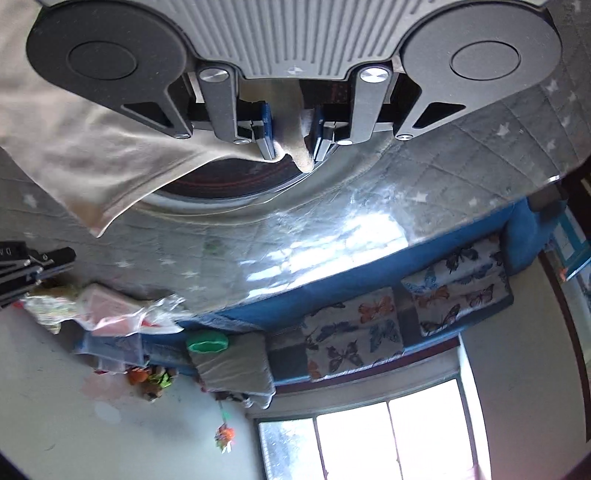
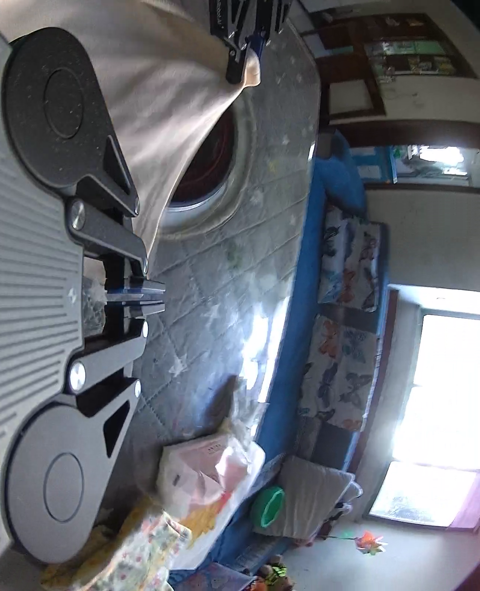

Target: Fold clothes

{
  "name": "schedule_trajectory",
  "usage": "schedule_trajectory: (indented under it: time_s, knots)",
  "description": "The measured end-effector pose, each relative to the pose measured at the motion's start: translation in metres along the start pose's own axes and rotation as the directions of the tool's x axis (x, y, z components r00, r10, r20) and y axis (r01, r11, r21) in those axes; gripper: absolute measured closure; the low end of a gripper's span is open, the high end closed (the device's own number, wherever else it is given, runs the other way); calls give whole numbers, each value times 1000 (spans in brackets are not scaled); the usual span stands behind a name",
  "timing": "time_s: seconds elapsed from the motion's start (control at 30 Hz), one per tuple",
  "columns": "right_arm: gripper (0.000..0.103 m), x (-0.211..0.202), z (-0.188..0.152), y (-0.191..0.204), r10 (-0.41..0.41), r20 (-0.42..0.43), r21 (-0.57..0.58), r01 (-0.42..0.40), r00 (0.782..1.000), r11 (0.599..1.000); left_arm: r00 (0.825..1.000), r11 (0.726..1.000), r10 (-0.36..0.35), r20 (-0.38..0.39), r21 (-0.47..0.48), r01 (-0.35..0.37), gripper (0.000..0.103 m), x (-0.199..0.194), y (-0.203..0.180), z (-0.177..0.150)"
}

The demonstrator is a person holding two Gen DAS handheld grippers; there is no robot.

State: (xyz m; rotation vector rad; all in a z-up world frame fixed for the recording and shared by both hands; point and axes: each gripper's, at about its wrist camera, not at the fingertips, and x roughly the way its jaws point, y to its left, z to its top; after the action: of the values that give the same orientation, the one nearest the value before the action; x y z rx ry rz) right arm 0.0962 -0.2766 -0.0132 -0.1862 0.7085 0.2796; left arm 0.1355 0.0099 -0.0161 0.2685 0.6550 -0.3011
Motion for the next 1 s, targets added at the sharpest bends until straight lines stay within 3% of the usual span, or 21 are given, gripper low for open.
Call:
schedule_trajectory:
  time_s: [0.07,0.1,0.13,0.23,0.3,0.4,0.5,0.67,0.8,0.93,1.0]
  knots:
    - [100,21,-2,-2,-1,-34,16,2,999,1000,999,999,36,-34,3,-36,77,20,1,-1]
    - [100,26,-3,-1,-6,-38,12,6,999,1000,998,999,46,-47,1,-46,72,26,1,-3]
    - [100,29,-5,0,-9,-38,12,10,999,1000,997,998,57,-59,-1,-57,60,32,2,-4]
    - [97,27,-9,2,59,-34,47,-57,998,997,995,996,89,-49,-3,-89,47,32,6,-7]
    - [91,24,-12,5,101,-29,52,-99,994,994,993,994,109,-48,-23,-110,46,30,12,-8]
    - [89,29,-14,10,115,-47,53,-112,992,992,988,986,149,-31,-68,-151,47,23,17,-6]
    - [89,37,-12,10,75,-50,52,-72,996,996,998,994,63,-7,-89,-64,48,9,11,-6]
    - [90,50,-9,9,8,-56,50,-5,998,999,999,1000,-29,-34,-3,28,48,8,-13,-12]
    - [89,55,-7,11,-24,-61,55,28,998,998,997,1000,4,-76,-9,-4,48,27,-15,-14]
    - [74,52,-9,17,-8,-40,17,8,999,1000,996,996,39,-79,-81,-45,46,38,-1,-13]
    - [72,54,-10,17,-3,-47,21,4,999,1000,995,992,57,-81,-108,-66,46,40,6,-14]
